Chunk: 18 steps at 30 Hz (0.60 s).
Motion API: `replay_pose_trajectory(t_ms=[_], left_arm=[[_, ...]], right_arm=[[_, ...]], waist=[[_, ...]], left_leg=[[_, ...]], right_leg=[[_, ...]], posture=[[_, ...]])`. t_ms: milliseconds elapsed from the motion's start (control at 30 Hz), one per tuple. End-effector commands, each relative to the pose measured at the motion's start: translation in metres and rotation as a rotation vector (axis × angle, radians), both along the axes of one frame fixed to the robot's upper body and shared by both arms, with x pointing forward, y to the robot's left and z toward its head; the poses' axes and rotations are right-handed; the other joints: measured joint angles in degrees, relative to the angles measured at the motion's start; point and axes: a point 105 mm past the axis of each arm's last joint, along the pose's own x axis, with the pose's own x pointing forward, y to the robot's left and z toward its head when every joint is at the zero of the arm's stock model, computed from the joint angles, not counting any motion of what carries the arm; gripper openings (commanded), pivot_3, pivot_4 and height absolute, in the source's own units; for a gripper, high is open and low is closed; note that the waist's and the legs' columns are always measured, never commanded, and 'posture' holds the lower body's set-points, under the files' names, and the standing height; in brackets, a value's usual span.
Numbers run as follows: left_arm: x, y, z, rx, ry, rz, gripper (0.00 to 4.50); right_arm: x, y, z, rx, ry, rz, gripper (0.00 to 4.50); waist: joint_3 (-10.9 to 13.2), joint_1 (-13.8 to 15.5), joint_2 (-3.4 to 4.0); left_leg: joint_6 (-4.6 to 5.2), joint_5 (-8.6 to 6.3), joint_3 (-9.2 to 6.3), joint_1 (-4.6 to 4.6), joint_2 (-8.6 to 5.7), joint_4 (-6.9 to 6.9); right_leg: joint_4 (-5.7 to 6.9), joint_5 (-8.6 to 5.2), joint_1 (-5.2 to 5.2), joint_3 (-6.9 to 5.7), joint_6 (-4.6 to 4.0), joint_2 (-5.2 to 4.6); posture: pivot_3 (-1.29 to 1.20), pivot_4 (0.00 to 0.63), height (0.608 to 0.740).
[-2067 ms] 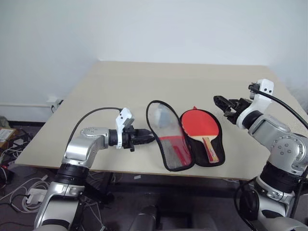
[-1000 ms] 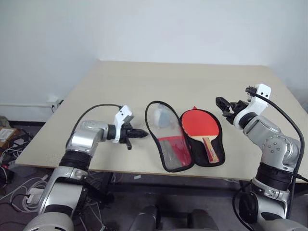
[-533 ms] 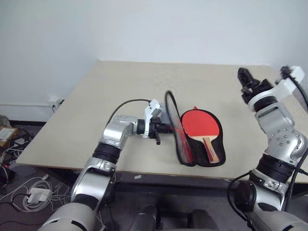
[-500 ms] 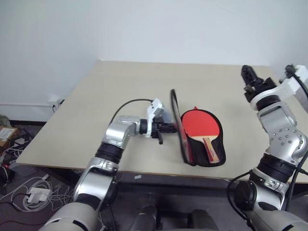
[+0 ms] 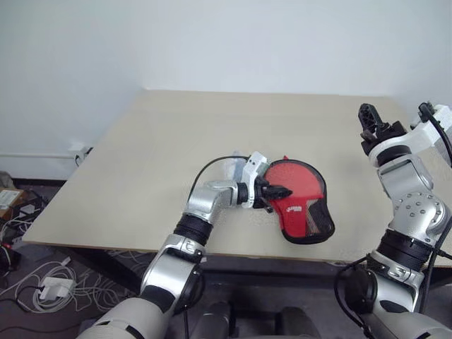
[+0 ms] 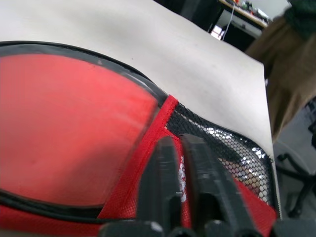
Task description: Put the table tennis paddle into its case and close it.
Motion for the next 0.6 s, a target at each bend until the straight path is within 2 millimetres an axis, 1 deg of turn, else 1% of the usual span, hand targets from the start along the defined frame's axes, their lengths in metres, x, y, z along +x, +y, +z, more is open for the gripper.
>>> replay_pose_trajectory(t_ms=[33, 67, 100, 133, 200, 267, 333, 433, 500, 600], left_arm=[[0.003, 0.014, 0.030, -0.041, -0.037, 0.031, 1.57], [0.002, 0.019, 0.030, -0.028, -0.026, 0.041, 2.02], [0.001, 0.028, 0.030, -0.025, 0.027, 0.069, 2.23], [-0.001, 0.035, 0.029, -0.019, 0.062, 0.089, 2.23], [-0.007, 0.047, 0.020, 0.026, 0.137, 0.140, 2.23], [-0.010, 0.053, 0.011, 0.062, 0.185, 0.187, 2.23], [-0.013, 0.057, 0.002, 0.052, 0.281, 0.241, 2.23], [-0.017, 0.054, -0.008, 0.020, 0.409, 0.283, 2.23], [-0.014, 0.049, -0.012, 0.021, 0.459, 0.315, 2.23], [-0.012, 0.033, -0.009, -0.033, 0.546, 0.305, 2.23]], right_arm=[[-0.001, 0.008, 0.007, -0.049, -0.019, 0.043, 3.88], [-0.001, 0.009, 0.004, -0.061, -0.007, 0.051, 3.88], [0.000, 0.012, 0.000, -0.070, 0.009, 0.060, 3.88], [0.000, 0.014, -0.003, -0.074, 0.020, 0.065, 3.88], [0.001, 0.018, -0.007, -0.086, 0.035, 0.076, 3.88], [0.001, 0.019, -0.010, -0.091, 0.039, 0.076, 3.88], [0.002, 0.019, -0.012, -0.079, 0.044, 0.075, 3.88], [0.002, 0.020, -0.015, -0.072, 0.049, 0.073, 3.88], [0.001, 0.019, -0.017, -0.065, 0.051, 0.068, 3.88], [0.001, 0.019, -0.020, -0.061, 0.055, 0.065, 3.88]], waist=[[0.0, 0.0, 0.02], [0.0, 0.0, 0.03], [0.0, 0.0, 0.04], [0.0, -0.1, 0.04], [0.0, -0.1, 0.05], [0.0, 0.0, 0.05], [0.0, 0.2, 0.05], [0.0, 0.3, 0.04], [0.0, 0.3, 0.04], [0.0, 0.3, 0.03]], left_leg=[[0.00, 0.00, 0.01, 0.00, 0.00, 0.00], [0.00, 0.00, 0.01, 0.00, 0.01, 0.00], [0.00, 0.00, 0.01, 0.01, 0.01, 0.00], [0.00, 0.00, 0.01, 0.01, 0.02, 0.00], [0.00, 0.00, -0.01, 0.02, 0.05, 0.00], [0.00, 0.00, -0.01, 0.02, 0.05, 0.01], [-0.01, 0.00, -0.03, 0.02, 0.04, 0.05], [-0.02, -0.01, -0.10, 0.02, 0.01, 0.16], [-0.02, -0.02, -0.09, 0.01, 0.00, 0.17], [-0.03, -0.02, -0.08, 0.01, 0.02, 0.17]], right_leg=[[0.00, 0.00, 0.00, 0.01, 0.00, 0.00], [0.01, 0.00, -0.01, 0.01, -0.01, 0.01], [0.00, 0.00, -0.01, 0.01, -0.01, 0.03], [0.00, 0.00, 0.00, 0.02, -0.01, 0.04], [0.00, 0.00, 0.00, 0.03, -0.01, 0.06], [0.00, 0.01, -0.02, 0.04, -0.01, 0.08], [0.00, 0.01, -0.05, 0.03, -0.02, 0.09], [-0.02, 0.03, 0.00, 0.00, 0.03, 0.08], [-0.03, 0.04, 0.01, 0.00, 0.06, 0.08], [-0.03, 0.04, 0.00, -0.01, 0.06, 0.08]], posture=[[0.00, 0.000, 0.740], [0.00, 0.000, 0.740], [0.00, 0.000, 0.740], [0.00, 0.000, 0.740], [0.00, 0.000, 0.740], [0.00, 0.000, 0.740], [0.00, 0.000, 0.740], [0.00, 0.000, 0.740], [0.00, 0.000, 0.740], [0.00, 0.000, 0.740]])
